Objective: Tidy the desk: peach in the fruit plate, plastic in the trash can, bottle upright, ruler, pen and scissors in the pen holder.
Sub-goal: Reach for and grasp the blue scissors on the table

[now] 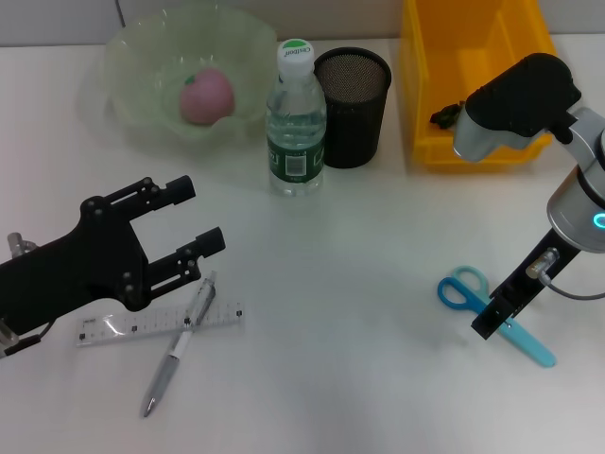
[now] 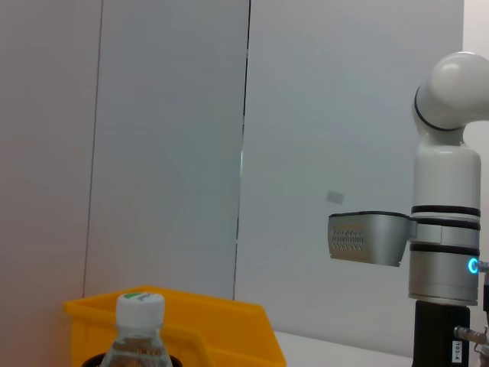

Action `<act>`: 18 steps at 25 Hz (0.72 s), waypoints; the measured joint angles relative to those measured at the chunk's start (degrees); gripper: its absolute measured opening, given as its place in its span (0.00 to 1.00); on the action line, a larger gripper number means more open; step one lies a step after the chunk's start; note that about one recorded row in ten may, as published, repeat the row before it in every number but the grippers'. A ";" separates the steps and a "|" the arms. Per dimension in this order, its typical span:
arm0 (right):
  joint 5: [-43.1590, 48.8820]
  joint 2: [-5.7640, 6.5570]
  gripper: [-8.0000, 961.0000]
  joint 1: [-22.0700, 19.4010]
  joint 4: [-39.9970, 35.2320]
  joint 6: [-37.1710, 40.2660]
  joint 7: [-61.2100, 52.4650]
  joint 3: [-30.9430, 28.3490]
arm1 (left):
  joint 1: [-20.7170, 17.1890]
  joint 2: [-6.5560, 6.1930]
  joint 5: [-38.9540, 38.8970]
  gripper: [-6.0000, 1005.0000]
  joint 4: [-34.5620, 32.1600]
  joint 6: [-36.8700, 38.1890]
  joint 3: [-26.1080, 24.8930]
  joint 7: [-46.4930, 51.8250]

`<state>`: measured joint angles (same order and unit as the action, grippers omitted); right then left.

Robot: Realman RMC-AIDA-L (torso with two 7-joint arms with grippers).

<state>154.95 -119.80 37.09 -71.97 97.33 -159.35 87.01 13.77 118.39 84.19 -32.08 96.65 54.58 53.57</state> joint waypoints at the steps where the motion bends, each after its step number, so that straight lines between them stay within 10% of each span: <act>1: 0.00 0.00 0.81 0.00 0.00 0.00 0.00 0.00 | -0.05 0.00 0.00 0.67 0.00 0.01 -0.01 -0.01; 18: 0.00 0.00 0.82 0.00 1.12 -1.10 -0.20 1.47 | -0.24 -0.09 0.00 0.67 -0.01 0.12 -0.09 -0.05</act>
<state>154.96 -119.80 37.09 -70.85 96.23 -159.55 88.49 13.53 118.30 84.19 -32.08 96.77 54.49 53.52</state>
